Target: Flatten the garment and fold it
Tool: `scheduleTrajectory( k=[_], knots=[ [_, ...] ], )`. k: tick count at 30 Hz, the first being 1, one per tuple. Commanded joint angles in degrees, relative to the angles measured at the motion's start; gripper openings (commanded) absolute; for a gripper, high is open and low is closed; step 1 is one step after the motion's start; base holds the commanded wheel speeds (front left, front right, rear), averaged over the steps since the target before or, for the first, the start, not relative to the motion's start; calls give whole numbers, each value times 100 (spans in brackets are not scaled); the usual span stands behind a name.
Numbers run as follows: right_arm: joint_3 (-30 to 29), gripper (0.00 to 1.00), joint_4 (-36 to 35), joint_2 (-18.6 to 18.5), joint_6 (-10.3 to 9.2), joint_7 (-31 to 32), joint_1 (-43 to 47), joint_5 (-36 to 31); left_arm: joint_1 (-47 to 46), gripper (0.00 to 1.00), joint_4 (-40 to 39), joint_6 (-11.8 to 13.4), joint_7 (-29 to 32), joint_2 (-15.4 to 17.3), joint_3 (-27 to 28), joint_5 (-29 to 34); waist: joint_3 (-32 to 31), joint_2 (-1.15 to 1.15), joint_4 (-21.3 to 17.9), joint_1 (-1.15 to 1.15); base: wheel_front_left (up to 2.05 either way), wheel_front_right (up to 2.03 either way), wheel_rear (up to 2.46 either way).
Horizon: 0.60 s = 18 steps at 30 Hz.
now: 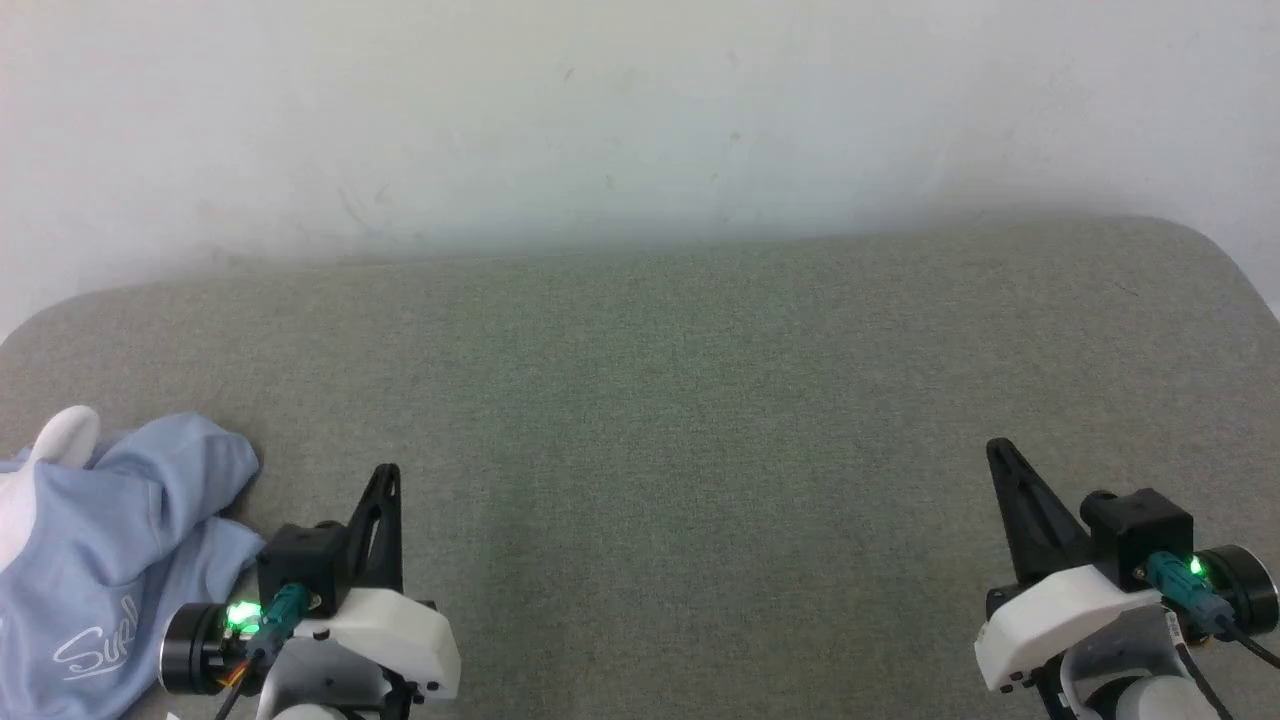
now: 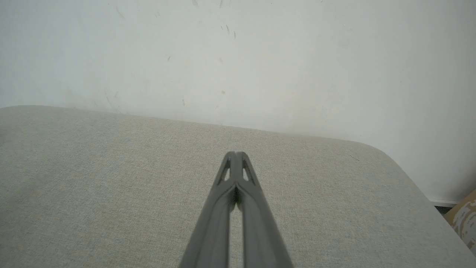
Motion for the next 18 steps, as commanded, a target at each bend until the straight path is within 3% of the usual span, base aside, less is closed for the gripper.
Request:
scheduleTrajectory(
  k=[1,8,9,10,11,18],
  knots=[
    [1,0,9,22,-6,3,-85,-43,-70,0,-28,38,1,-14,-7,37,0,0,0,0,0,0,0],
    [1,0,9,22,-6,3,-85,-43,-70,0,-28,38,1,-14,-7,37,0,0,0,0,0,0,0],
    [0,100,0,0,0,0,0,1,0,100,0,1,-1,0,0,-1,0,0,0,0,0,0,0],
    [-1,0,0,-1,0,-2,2,5,2,0,3,-1,-2,0,-1,-4,0,0,0,0,0,0,0],
    [0,100,0,-2,0,-1,5,2,4,100,7,-2,0,1,0,-1,0,0,0,0,0,0,0],
    [-28,100,47,-1,0,-84,13,84,-15,100,37,6,-84,0,-49,-101,2,0,-3,0,0,0,0]
  ],
)
